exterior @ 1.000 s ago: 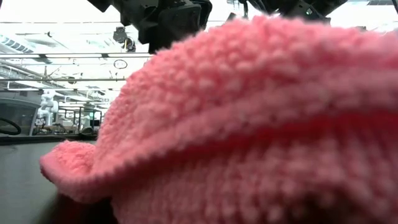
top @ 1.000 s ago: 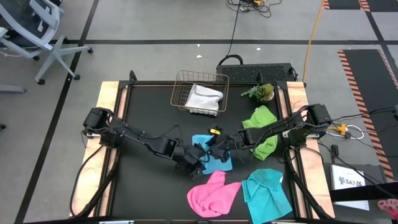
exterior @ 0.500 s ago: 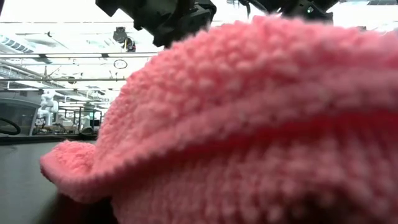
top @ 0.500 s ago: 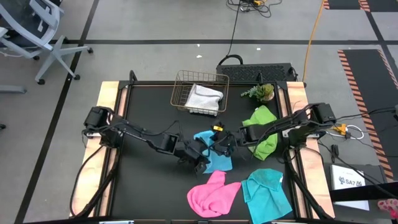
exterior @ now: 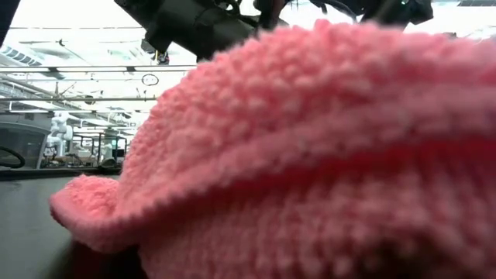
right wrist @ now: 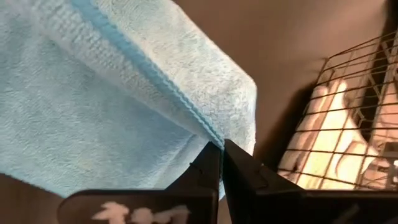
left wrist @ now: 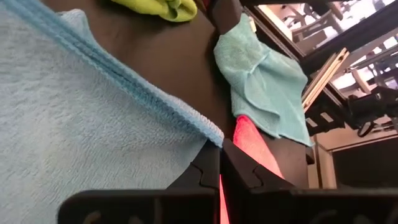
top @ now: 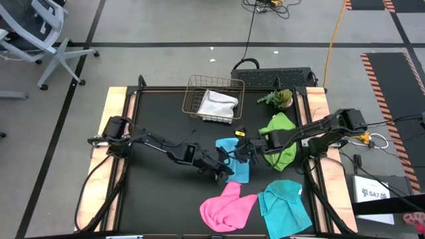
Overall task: Fold microfiber towels
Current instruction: Fold the top blue microfiber cloth
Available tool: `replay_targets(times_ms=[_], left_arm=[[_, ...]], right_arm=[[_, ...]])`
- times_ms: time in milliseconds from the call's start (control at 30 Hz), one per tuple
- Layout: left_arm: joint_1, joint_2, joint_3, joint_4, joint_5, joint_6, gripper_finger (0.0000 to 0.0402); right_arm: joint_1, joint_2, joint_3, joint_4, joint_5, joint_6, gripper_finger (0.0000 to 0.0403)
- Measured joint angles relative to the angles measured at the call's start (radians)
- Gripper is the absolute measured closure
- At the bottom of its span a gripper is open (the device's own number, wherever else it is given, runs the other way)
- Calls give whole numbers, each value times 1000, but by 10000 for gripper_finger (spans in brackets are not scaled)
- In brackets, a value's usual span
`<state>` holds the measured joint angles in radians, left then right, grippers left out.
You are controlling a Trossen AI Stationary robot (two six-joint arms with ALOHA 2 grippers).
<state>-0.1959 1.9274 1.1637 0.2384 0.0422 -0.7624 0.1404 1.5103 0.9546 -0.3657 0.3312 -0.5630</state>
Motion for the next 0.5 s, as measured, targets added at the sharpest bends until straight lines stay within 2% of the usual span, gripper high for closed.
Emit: replay_targets(times_ms=[200, 367, 500], left_arm=[[-2, -2, 5, -28, 10, 0, 401], [-8, -2, 5, -50, 14, -18, 399], [-7, -2, 5, -51, 21, -23, 383]], right_arm=[[25, 0, 0, -55, -72, 88, 403], [32, 0, 0, -92, -74, 101, 402], [33, 0, 1, -137, -75, 111, 395]])
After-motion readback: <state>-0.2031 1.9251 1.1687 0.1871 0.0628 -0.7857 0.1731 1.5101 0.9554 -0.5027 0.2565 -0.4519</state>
